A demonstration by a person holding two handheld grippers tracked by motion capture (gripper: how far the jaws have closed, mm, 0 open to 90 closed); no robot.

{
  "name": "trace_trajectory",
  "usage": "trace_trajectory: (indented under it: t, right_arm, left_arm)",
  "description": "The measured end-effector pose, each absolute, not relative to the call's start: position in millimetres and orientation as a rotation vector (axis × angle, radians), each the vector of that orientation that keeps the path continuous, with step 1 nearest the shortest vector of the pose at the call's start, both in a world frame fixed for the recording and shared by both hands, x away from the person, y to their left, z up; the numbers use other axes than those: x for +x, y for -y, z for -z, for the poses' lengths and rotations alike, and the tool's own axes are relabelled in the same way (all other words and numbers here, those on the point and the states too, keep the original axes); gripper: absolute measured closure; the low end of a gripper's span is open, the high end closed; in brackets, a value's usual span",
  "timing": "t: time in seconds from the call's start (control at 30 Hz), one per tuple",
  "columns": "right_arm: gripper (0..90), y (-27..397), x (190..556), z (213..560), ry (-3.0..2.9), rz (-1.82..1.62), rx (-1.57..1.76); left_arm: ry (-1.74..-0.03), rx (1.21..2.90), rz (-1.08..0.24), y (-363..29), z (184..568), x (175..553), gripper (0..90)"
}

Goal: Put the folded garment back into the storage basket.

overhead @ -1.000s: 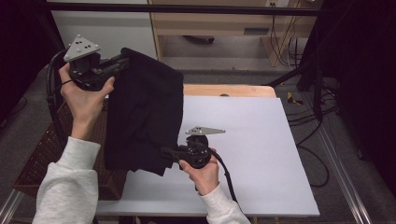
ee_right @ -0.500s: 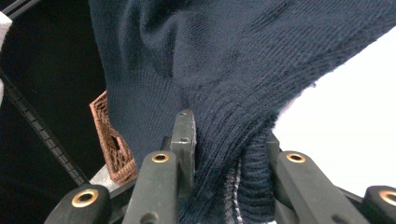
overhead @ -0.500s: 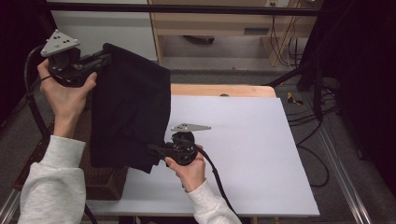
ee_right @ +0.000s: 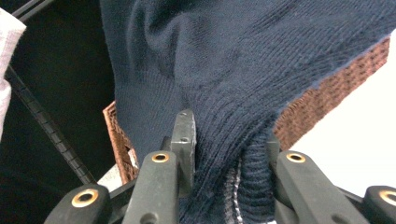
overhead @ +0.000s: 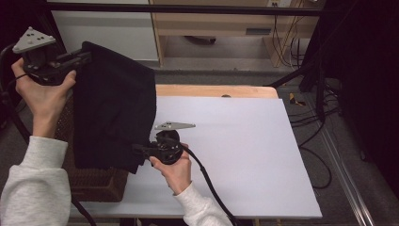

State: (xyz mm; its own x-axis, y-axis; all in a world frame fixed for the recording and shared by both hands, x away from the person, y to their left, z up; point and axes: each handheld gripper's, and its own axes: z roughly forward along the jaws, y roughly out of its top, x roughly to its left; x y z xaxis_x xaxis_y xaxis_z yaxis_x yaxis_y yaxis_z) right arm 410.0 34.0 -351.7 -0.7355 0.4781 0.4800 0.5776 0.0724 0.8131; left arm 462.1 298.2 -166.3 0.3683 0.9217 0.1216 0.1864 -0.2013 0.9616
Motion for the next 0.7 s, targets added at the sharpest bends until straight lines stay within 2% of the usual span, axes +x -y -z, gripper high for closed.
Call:
trace_trajectory:
  t: [0.47,0.7]
  right_arm:
    - [70.0,-79.1,416.1,351.8,2.231,1.772,-1.093]
    - [68.9,-113.0,414.5,359.5,2.293,1.756,-1.099]
  left_arm:
    - [-1.078,1.650,-0.982,-335.5,162.9,467.9,80.8]
    - [-1.165,1.680,-0.970,-367.4,180.6,485.5,80.3]
